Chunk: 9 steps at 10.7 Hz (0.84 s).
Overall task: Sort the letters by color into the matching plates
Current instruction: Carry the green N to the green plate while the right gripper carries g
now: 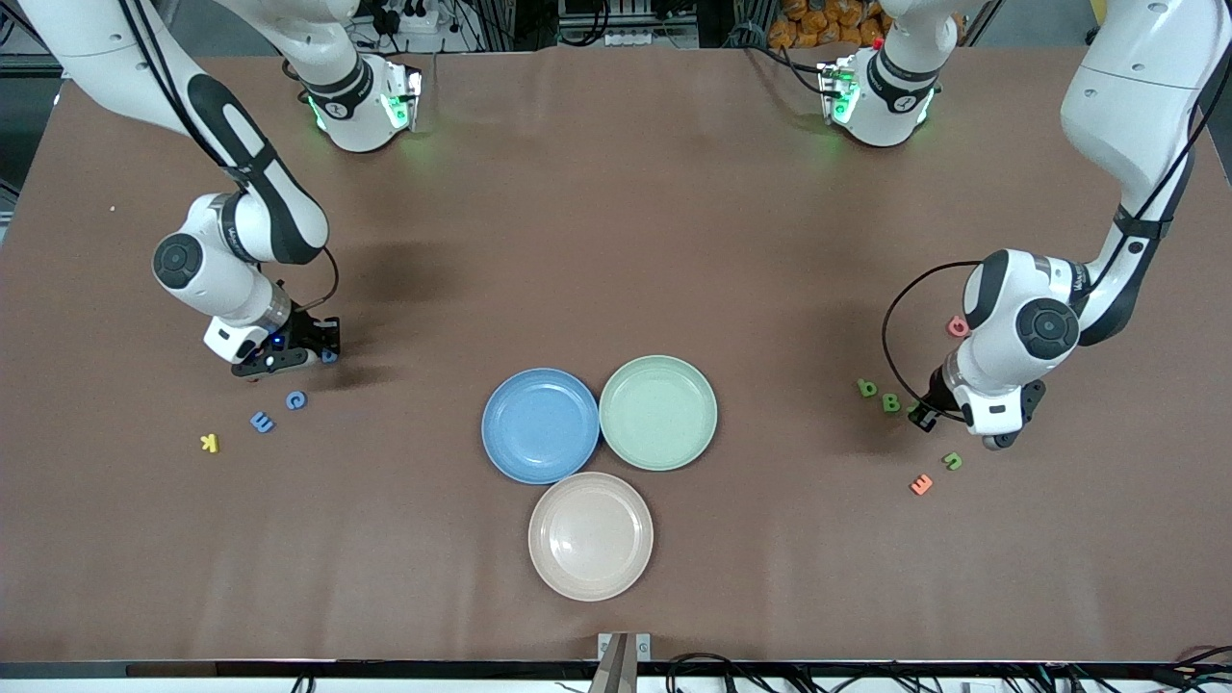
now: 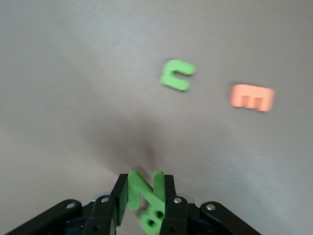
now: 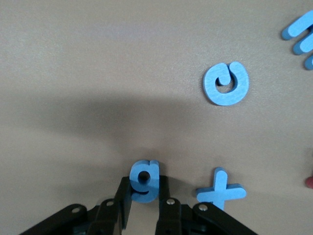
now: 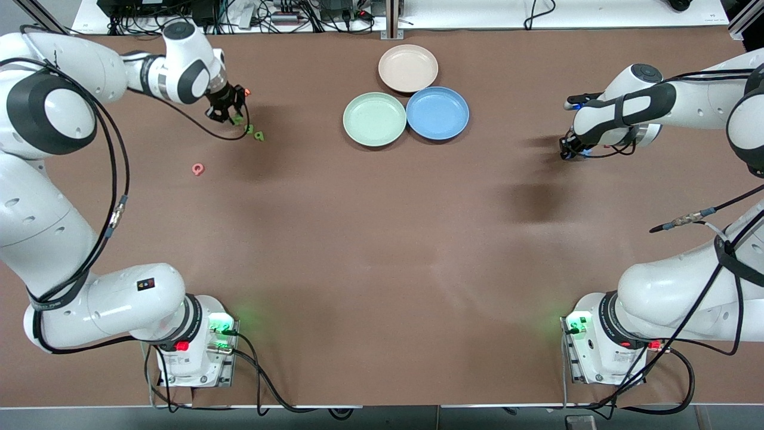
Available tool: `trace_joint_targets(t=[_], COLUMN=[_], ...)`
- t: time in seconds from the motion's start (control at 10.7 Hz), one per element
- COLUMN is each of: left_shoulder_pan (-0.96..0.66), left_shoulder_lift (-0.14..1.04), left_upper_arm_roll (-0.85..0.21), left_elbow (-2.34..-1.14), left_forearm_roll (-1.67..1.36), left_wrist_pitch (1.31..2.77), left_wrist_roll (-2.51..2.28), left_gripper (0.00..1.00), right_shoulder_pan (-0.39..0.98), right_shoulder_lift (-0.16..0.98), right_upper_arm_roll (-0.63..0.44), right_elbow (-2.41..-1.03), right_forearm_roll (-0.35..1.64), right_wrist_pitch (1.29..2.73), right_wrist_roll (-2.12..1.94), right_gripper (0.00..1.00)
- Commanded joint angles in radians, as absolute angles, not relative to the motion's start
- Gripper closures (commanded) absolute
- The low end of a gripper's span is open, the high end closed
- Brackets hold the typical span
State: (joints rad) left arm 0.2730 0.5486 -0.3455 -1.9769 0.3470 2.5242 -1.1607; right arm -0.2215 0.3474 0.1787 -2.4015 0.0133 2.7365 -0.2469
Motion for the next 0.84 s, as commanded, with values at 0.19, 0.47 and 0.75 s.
trace_joint_targets(t=[0.19, 0.47, 0.75], left_shoulder_pan=[0.181, 0.04, -0.059], left_shoulder_lift=[0.534, 0.577, 0.598], left_upper_arm_roll=[-0.428, -0.426, -0.428], left_elbow=[-1.852, -1.819, -1.781], left_forearm_roll=[0.365, 0.364, 0.364], left_wrist_pitch=[2.381, 2.381, 2.382], left_wrist_roll=[-1.204, -1.307, -1.403], left_gripper=[1.0, 1.0, 1.0], right_shoulder_pan=[-0.239, -0.163, -0.036], right_shoulder_lift=[0.361, 0.357, 0.359], right_upper_arm_roll=[0.227, 0.245, 0.238], right_elbow=[-2.369, -2.265, -2.146], right_forearm_roll=[0.009, 0.012, 0.014], right_wrist_pitch=[2.754, 2.642, 2.536], right_wrist_roll=[-0.224, -0.06, 0.134], right_gripper=[0.85, 0.85, 0.84])
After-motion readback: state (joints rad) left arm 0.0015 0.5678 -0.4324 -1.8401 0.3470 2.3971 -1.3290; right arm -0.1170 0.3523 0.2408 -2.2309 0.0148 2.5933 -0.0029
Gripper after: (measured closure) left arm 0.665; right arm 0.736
